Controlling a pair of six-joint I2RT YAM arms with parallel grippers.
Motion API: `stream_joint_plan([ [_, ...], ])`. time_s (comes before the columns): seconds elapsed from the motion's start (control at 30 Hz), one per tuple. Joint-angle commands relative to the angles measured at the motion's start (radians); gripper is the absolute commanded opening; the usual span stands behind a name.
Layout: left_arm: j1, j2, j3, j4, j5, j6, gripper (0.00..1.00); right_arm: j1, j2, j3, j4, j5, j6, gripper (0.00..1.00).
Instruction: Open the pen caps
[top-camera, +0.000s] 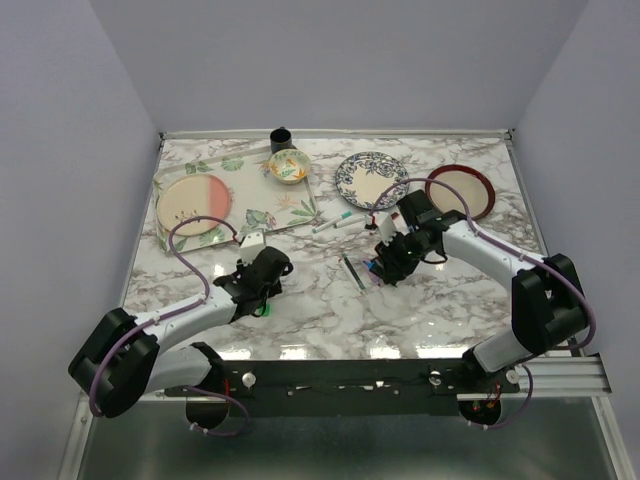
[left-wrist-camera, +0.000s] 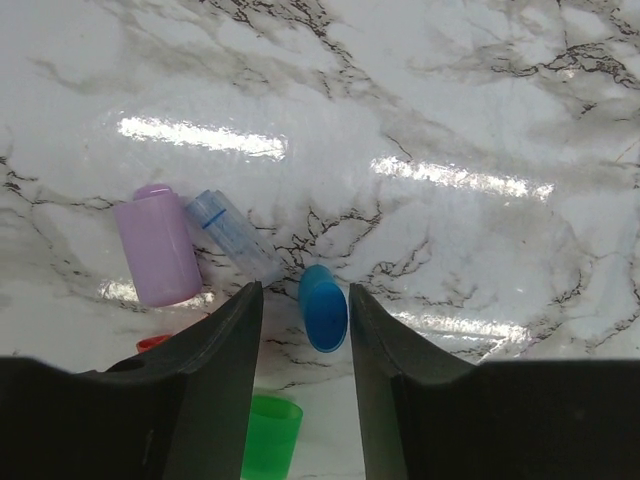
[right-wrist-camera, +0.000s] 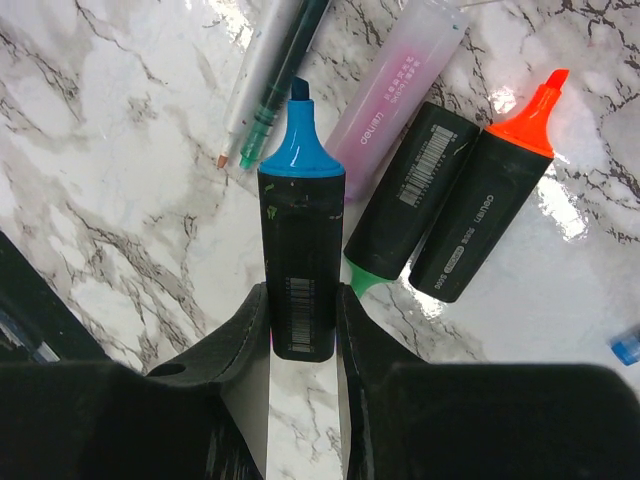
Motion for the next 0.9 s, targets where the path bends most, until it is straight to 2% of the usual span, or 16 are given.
stream_joint_plan([
  [0.0,0.003,-0.046,0.026,-0.026,-0.034,0.026,0.54,0.009,0.029,0.007,0.051,0.04,0.051,0.01],
  [0.27,0.003,-0.205,0.09,-0.077,0.001,0.067,0.71,0.065,0.121,0.07,0.074,0.107,0.153,0.01],
  [0.3,0.003,-0.222,0.092,-0.086,0.007,0.072,0.76,0.084,0.127,0.078,0.076,0.11,0.159,0.0],
  [0.43,0.005,-0.317,0.094,-0.091,0.033,0.084,0.84,0.127,0.143,0.101,0.084,0.142,0.184,0.06],
  [0.57,0.01,-0.426,0.094,-0.106,0.05,0.09,0.87,0.136,0.167,0.122,0.084,0.175,0.202,0.17],
  [0.87,0.011,-0.496,0.109,-0.145,0.099,0.094,0.87,0.148,0.215,0.164,0.073,0.187,0.227,0.32],
])
